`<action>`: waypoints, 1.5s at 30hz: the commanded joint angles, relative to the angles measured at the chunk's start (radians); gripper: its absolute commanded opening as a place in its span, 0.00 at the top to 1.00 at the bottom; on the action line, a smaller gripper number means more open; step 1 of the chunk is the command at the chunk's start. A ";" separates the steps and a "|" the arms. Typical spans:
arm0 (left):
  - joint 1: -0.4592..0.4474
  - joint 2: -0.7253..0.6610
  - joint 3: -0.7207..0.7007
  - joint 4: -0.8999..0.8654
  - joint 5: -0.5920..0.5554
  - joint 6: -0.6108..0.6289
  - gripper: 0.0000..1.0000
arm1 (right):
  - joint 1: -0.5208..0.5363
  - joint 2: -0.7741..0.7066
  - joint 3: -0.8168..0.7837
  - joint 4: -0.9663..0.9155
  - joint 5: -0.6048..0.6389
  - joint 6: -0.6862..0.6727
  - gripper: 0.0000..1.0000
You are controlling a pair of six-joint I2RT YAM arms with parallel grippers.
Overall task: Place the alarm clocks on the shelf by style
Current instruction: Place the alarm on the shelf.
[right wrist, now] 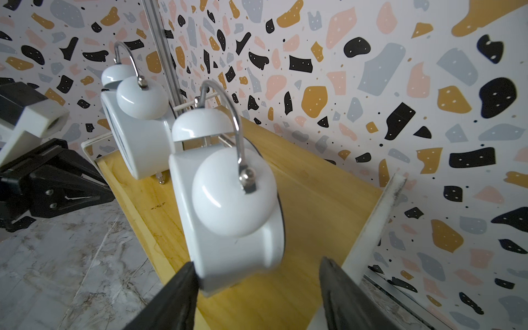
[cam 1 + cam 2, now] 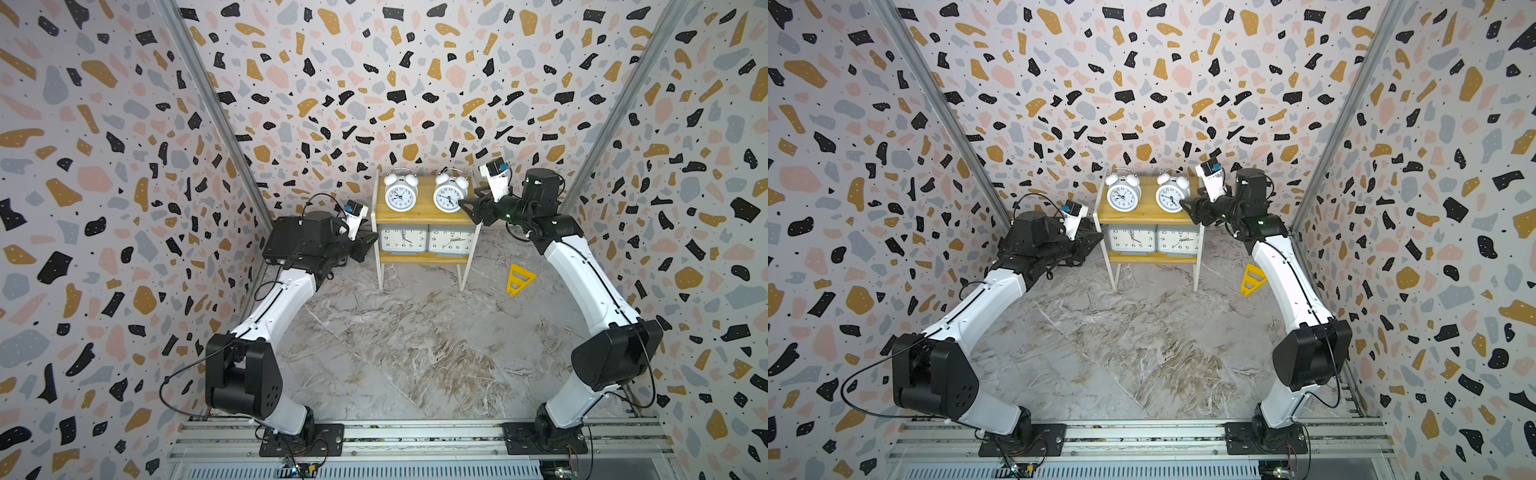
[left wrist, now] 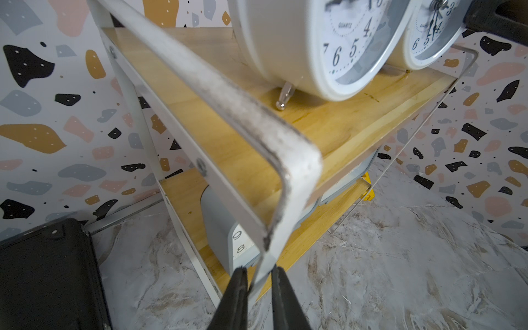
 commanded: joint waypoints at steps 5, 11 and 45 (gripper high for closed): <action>0.002 -0.007 0.016 0.037 0.032 0.003 0.80 | -0.004 -0.037 0.002 0.004 0.042 -0.009 0.29; 0.001 -0.008 0.015 0.037 0.032 0.002 0.80 | -0.004 -0.035 0.002 0.005 0.048 -0.008 0.29; 0.001 -0.093 -0.035 0.058 0.001 -0.004 0.34 | -0.004 -0.145 -0.074 0.031 0.046 -0.027 0.21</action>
